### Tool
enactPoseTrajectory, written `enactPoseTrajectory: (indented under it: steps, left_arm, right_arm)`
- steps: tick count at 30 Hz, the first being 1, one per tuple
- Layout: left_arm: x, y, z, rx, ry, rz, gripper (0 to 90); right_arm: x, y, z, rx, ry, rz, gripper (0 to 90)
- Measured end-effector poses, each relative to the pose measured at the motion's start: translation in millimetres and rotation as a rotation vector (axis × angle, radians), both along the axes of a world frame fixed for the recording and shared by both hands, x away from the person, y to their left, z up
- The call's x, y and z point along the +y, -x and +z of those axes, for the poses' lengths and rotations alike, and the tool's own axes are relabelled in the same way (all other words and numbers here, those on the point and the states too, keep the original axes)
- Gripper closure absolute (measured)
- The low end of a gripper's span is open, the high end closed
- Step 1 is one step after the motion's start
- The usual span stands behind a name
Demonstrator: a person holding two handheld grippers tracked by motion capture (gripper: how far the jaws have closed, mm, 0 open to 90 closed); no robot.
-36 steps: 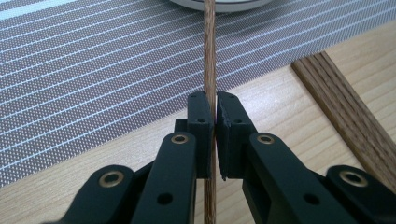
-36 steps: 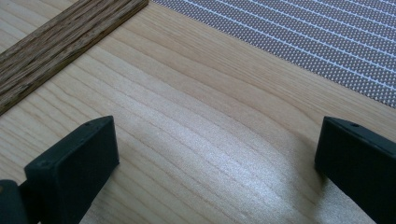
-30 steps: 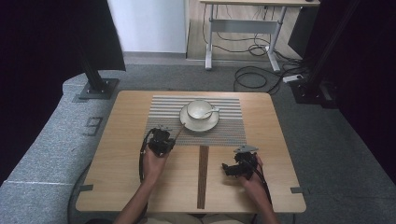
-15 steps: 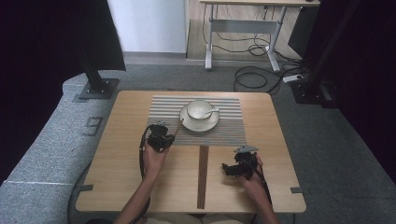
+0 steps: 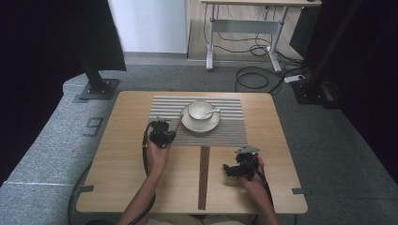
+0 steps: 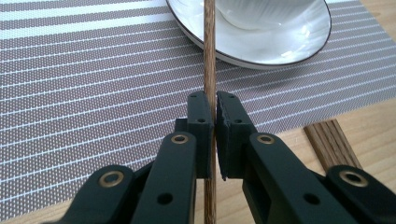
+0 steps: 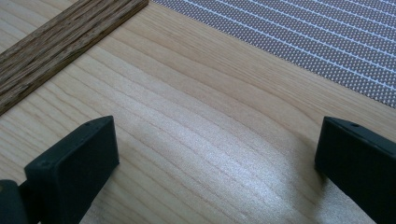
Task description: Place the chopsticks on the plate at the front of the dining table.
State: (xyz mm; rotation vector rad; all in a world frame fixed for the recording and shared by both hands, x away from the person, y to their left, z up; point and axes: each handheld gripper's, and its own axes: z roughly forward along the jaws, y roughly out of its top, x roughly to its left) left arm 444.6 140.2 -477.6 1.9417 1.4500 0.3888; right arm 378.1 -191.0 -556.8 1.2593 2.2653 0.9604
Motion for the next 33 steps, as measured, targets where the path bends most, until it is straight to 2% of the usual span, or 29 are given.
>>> enactPoseTrajectory:
  steps: [20,33]
  left_arm:
    - [-7.8,-21.5,-2.1,0.023,-0.004,0.075,84.7]
    - [-14.4,-36.7,-5.4,0.051,0.013,0.114,84.7]
  right_arm:
    - [0.0,0.0,0.0,0.0,0.0,0.0,0.0]
    - [0.3,0.0,0.0,0.0,0.0,-0.002,0.0]
